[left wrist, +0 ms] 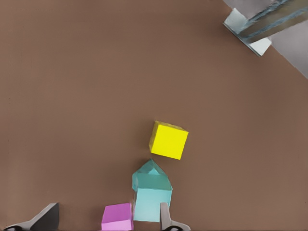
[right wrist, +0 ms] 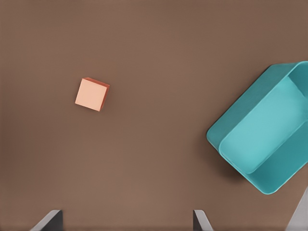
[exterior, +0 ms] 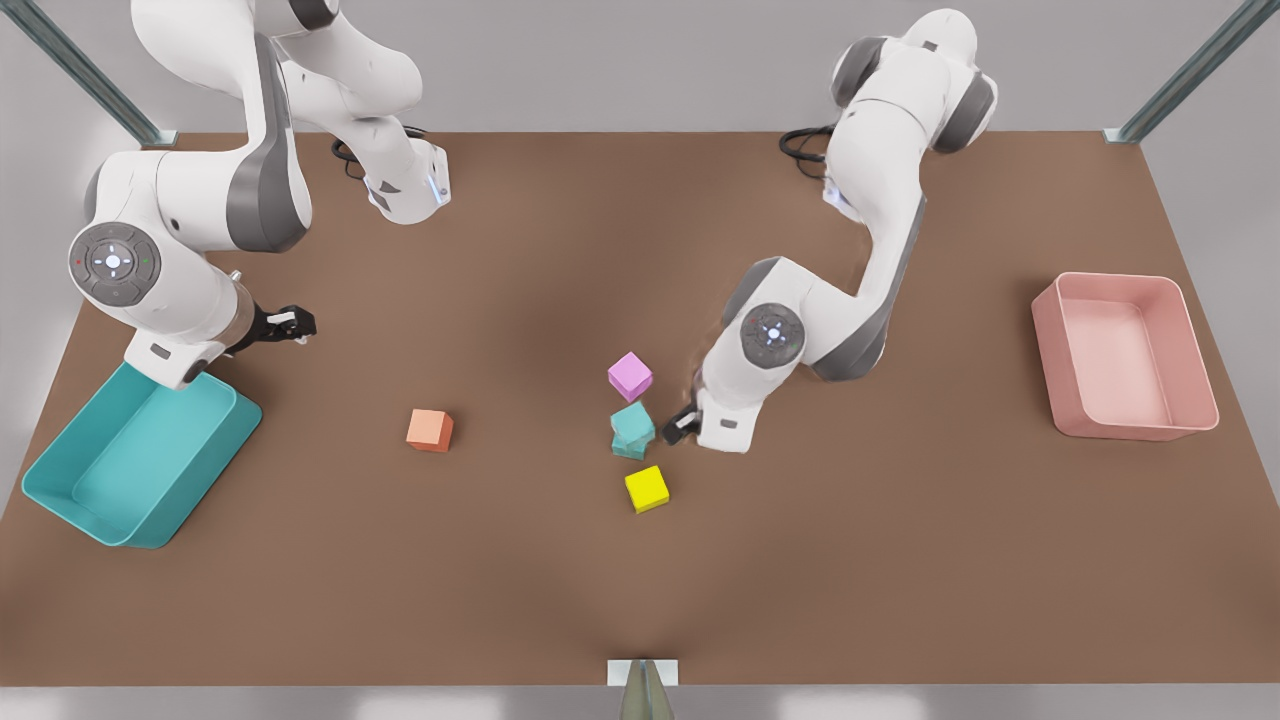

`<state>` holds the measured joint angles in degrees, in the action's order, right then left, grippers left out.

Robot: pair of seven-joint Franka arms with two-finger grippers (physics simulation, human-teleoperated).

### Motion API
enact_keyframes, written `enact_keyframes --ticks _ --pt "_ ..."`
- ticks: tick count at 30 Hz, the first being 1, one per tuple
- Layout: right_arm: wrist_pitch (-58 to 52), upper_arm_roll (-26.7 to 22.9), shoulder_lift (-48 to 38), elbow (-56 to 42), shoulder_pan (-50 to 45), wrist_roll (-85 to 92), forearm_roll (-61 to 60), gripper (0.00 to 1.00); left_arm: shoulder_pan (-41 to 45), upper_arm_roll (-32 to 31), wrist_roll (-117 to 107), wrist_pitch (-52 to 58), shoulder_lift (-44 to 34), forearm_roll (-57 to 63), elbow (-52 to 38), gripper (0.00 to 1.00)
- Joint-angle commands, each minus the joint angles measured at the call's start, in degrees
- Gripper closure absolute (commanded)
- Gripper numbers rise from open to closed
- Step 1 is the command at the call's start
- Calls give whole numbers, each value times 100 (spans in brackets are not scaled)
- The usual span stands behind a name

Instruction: Stack the two blue cubes on top of each other

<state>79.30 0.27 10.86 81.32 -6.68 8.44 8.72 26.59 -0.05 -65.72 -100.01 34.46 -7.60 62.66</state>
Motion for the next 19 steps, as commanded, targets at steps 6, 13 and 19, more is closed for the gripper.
enact_keyframes --ticks 6,13,19 --pt "-12 -10 -172 33 0 -35 25 0 -1595 22 6695 2793 -2189 601 1539 0" --pt "-20 -10 -180 59 0 -150 113 0 -1586 84 6677 3199 -2163 558 1389 0" --pt "-47 -10 -163 59 0 -167 104 0 -1586 84 6668 3401 -1926 470 1249 0"
